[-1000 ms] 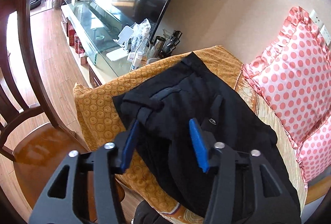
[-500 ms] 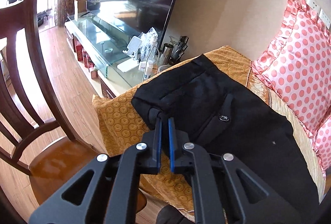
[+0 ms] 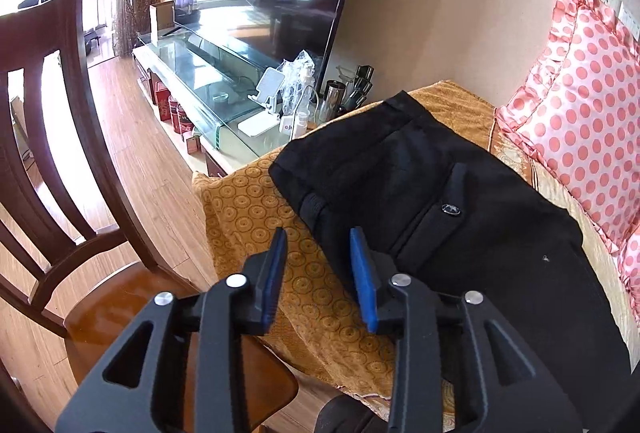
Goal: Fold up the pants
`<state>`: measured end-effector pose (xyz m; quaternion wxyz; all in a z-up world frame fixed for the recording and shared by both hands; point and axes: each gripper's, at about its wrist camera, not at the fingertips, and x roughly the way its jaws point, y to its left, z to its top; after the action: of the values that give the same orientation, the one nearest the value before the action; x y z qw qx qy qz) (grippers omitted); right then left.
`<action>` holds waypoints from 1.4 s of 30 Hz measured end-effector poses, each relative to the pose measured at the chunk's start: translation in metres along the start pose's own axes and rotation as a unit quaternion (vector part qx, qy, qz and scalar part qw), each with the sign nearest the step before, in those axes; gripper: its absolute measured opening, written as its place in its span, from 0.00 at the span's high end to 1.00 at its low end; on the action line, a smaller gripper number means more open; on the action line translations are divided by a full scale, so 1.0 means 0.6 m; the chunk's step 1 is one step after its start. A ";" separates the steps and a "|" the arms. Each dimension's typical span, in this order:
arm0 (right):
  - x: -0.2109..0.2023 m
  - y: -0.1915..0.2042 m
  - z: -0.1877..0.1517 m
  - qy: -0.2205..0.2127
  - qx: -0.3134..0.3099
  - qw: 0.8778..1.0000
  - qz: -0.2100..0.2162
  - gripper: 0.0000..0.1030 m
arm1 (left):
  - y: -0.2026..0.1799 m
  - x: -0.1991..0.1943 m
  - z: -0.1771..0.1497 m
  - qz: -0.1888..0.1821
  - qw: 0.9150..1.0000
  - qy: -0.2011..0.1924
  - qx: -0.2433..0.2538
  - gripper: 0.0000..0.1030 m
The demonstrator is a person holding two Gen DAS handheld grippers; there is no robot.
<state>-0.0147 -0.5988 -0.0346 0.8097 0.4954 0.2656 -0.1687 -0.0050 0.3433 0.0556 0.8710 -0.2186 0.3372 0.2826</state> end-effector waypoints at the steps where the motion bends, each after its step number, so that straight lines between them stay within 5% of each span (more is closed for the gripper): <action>1: -0.005 -0.001 0.000 0.001 0.001 1.000 -0.004 0.94 | 0.001 -0.010 0.002 0.001 1.000 -0.007 -0.001 0.58; 5: -0.040 0.012 0.001 -0.036 -0.023 0.998 -0.051 0.83 | -0.040 -0.063 -0.006 0.000 0.998 -0.053 0.040 0.38; 6: -0.050 0.021 0.002 -0.052 -0.036 0.996 -0.070 0.75 | -0.060 -0.075 -0.010 -0.007 0.996 -0.064 0.061 0.32; 7: -0.059 0.029 0.003 -0.067 -0.052 0.993 -0.084 0.66 | -0.085 -0.087 -0.016 -0.019 0.993 -0.074 0.085 0.25; 9: -0.073 0.067 0.001 -0.091 -0.105 0.985 -0.098 0.65 | -0.138 -0.101 -0.029 -0.053 0.987 -0.082 0.130 0.19; 13: -0.027 0.181 -0.025 -0.043 -0.243 0.968 -0.040 0.65 | -0.248 -0.104 -0.077 -0.144 0.965 -0.057 0.213 0.15; 16: 0.046 0.266 -0.078 0.030 -0.352 0.935 -0.013 0.65 | -0.310 -0.094 -0.132 -0.188 0.946 -0.039 0.262 0.14; 19: 0.126 0.338 -0.153 0.092 -0.454 0.886 -0.020 0.65 | -0.347 -0.086 -0.177 -0.203 0.931 -0.031 0.303 0.14; 22: 0.179 0.363 -0.195 0.123 -0.495 0.859 -0.043 0.65 | -0.359 -0.079 -0.209 -0.197 0.924 -0.035 0.326 0.10; 24: 0.204 0.364 -0.202 0.124 -0.512 0.845 -0.095 0.65 | -0.359 -0.070 -0.220 -0.188 0.923 -0.030 0.335 0.10; 25: 0.211 0.359 -0.201 0.117 -0.517 0.841 -0.112 0.59 | -0.357 -0.064 -0.223 -0.184 0.923 -0.024 0.336 0.10; 28: 0.211 0.339 -0.167 0.097 -0.492 0.853 -0.142 0.34 | -0.346 -0.045 -0.228 -0.186 0.928 0.001 0.323 0.10; 31: 0.178 0.314 -0.135 0.080 -0.449 0.880 -0.130 0.35 | -0.338 -0.038 -0.232 -0.190 0.929 0.005 0.316 0.09; 35: 0.064 0.226 -0.055 0.023 -0.298 0.949 -0.106 0.35 | -0.342 -0.038 -0.243 -0.191 0.926 -0.006 0.325 0.02; 37: 0.014 0.161 -0.014 0.000 -0.212 0.972 -0.100 0.36 | -0.343 -0.038 -0.245 -0.192 0.927 -0.013 0.323 0.02; 42: -0.049 0.051 0.025 -0.006 -0.087 0.993 -0.079 0.39 | -0.344 -0.037 -0.246 -0.192 0.927 -0.019 0.321 0.02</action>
<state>-0.0181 -0.5982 0.0103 0.8357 0.3994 0.3123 -0.2111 0.0448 0.0977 0.0107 0.9385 0.0178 0.3447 -0.0095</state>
